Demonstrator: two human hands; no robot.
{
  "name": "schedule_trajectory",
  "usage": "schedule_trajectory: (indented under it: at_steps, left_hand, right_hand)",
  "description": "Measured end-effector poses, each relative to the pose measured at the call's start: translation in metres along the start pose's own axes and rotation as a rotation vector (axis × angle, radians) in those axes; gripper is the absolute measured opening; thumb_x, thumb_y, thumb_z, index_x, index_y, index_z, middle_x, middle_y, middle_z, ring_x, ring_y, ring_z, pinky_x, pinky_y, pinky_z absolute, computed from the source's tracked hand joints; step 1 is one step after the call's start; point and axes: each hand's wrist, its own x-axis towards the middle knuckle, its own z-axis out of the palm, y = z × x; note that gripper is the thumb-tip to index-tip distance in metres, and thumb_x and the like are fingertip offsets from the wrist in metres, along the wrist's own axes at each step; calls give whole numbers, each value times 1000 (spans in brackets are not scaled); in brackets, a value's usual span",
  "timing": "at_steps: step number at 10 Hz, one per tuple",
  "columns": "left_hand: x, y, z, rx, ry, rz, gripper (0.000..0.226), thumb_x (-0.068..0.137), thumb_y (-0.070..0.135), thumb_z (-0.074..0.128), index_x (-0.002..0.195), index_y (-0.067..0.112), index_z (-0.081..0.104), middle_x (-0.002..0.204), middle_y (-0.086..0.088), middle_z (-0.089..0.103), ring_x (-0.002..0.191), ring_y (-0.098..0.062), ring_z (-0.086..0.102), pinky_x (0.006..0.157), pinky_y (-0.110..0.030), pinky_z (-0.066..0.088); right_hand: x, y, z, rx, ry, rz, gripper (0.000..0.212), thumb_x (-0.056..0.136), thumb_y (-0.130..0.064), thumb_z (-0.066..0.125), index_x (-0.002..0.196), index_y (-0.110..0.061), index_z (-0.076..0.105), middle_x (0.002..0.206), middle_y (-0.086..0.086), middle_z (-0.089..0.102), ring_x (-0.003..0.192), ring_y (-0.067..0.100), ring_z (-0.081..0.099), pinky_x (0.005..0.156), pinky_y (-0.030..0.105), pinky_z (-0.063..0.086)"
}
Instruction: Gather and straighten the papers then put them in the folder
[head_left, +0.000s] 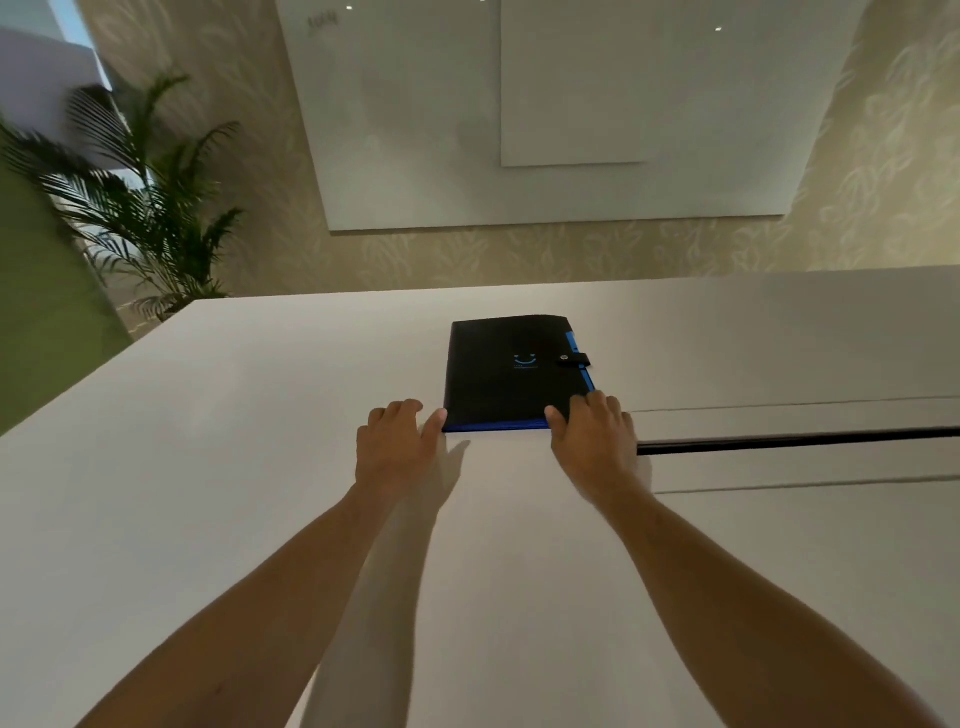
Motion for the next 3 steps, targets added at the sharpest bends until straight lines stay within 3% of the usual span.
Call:
schedule_trajectory:
  at_steps: [3]
  left_hand:
    - [-84, -23, -46, 75, -25, 116, 66, 95, 59, 26, 143, 16, 42, 150, -3, 43, 142, -22, 33, 117, -41, 25]
  right_hand:
    - [-77, -66, -34, 48, -70, -115, 50, 100, -52, 38, 129, -14, 51, 128, 5, 57, 120, 20, 52, 102, 34, 42]
